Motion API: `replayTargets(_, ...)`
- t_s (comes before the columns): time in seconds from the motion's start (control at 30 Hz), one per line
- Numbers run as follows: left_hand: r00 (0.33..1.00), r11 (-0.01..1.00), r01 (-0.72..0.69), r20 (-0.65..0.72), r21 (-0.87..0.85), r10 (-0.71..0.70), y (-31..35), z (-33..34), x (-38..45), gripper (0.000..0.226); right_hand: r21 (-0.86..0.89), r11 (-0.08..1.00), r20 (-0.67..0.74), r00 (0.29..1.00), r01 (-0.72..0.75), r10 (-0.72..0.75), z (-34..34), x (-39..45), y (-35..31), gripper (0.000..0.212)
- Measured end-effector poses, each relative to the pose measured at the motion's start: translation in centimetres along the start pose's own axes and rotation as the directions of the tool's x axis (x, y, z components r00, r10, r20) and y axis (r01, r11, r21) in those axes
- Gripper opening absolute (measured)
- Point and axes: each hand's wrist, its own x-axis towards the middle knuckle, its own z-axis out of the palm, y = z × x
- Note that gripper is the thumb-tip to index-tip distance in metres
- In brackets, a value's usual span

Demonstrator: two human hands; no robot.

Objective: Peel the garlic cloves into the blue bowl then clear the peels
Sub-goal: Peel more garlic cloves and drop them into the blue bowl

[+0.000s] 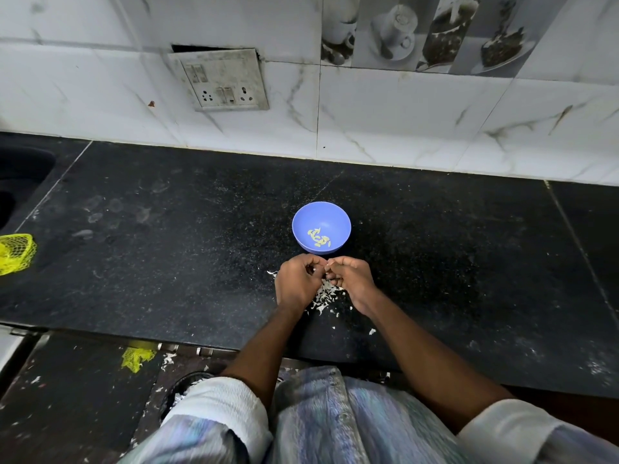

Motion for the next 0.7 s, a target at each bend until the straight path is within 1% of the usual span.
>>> replayTargets(0.1, 0.999, 1.0, 0.029, -0.018, -0.008, -0.029, -0.19, -0.01, 0.12, 0.007, 0.004, 1.0, 0.017, 1.0, -0.005, 0.005, -0.06, 0.01, -0.03, 0.017)
replayTargets(0.27, 0.998, 0.996, 0.054, -0.008, -0.073, -0.055, 0.18, -0.31, -0.01, 0.007, -0.016, 1.0, -0.004, 1.0, -0.004, 0.003, -0.36, 0.22, 0.22, 0.01)
replayTargets(0.4, 0.993, 0.982, 0.116, 0.02, -0.151, -0.114, 0.19, -0.2, 0.11, 0.004, 0.01, 1.0, -0.025, 1.0, -0.013, 0.013, -0.33, 0.39, 0.14, 0.014)
replayTargets(0.5, 0.983, 0.944, 0.184, 0.05, -0.273, -0.177, 0.24, 0.08, 0.17, 0.005, 0.033, 0.999, -0.039, 0.999, -0.017, 0.018, -0.25, 0.38, 0.02, 0.014)
replayTargets(0.6, 0.968, 0.883, 0.249, 0.079, -0.397, -0.237, 0.62, 0.17, 0.11, 0.006, 0.067, 0.998, -0.045, 0.999, -0.011, 0.014, -0.09, 0.28, -0.17, 0.013)
replayTargets(0.7, 0.955, 0.838, 0.296, 0.112, -0.459, -0.275, 0.59, 0.22, -0.03, 0.004, 0.101, 0.995, -0.064, 0.998, -0.014, 0.02, -0.03, 0.16, -0.27, 0.01)
